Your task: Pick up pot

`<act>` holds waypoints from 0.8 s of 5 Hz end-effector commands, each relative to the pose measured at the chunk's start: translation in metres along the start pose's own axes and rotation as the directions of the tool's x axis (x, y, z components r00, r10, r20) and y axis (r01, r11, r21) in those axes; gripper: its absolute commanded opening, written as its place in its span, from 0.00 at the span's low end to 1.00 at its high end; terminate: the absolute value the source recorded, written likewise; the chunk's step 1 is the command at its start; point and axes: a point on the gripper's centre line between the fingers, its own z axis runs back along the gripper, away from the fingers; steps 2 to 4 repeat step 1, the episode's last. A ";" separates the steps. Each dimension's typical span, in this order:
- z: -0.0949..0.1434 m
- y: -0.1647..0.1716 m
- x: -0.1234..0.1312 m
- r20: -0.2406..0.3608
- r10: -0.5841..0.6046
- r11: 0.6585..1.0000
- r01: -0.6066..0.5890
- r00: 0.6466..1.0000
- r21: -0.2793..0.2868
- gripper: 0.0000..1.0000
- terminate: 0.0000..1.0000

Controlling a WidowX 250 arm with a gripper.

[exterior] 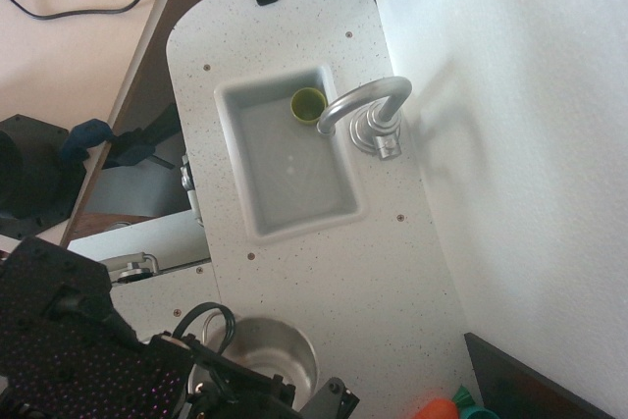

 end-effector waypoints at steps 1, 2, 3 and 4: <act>0.006 -0.016 0.013 0.054 0.010 1.000 -0.010 0.998 -0.008 0.00 1.00; 0.006 -0.016 0.013 0.054 0.010 1.000 -0.010 0.998 -0.008 0.00 1.00; 0.006 -0.016 0.013 0.054 0.010 1.000 -0.010 0.998 -0.008 0.00 1.00; 0.006 -0.016 0.013 0.054 0.010 1.000 -0.010 0.998 -0.008 0.00 1.00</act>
